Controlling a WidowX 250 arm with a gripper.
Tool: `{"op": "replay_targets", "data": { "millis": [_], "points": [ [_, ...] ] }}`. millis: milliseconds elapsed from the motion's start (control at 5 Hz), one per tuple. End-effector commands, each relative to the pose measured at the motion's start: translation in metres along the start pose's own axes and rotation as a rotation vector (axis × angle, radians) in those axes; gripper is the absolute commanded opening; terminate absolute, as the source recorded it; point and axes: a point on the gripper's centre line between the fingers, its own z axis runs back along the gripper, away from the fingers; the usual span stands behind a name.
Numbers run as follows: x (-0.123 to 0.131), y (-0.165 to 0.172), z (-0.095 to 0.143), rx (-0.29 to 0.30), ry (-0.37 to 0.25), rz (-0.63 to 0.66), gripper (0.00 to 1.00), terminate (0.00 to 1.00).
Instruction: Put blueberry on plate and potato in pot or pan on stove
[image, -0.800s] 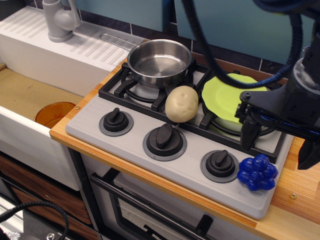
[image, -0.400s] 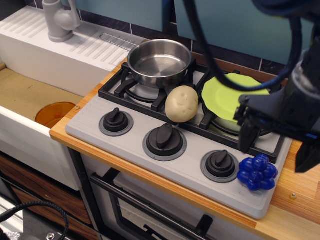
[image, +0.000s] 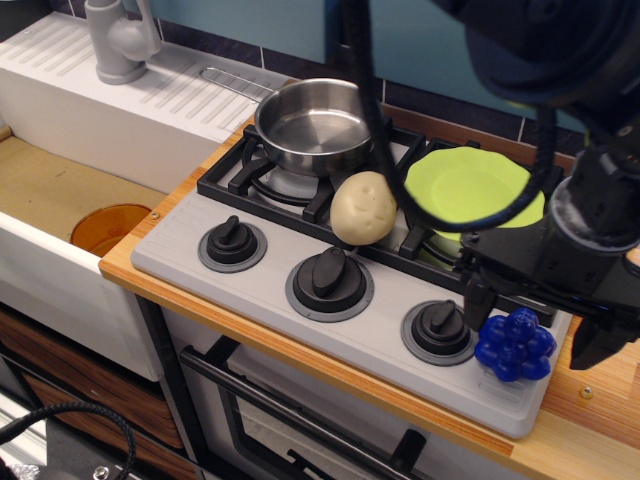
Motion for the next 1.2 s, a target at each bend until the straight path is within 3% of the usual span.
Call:
{"op": "replay_targets", "data": {
  "millis": [0, 600, 800, 1000],
  "points": [
    [0.009, 0.005, -0.012, -0.034, -0.047, -0.010, 1.00, 0.00],
    [-0.008, -0.019, -0.038, -0.040, -0.074, 0.032, 1.00, 0.00],
    [-0.010, -0.024, -0.039, -0.027, -0.059, 0.052, 0.00, 0.00],
    [-0.010, -0.024, -0.035, -0.019, -0.047, 0.048, 0.00, 0.00]
  ]
}}
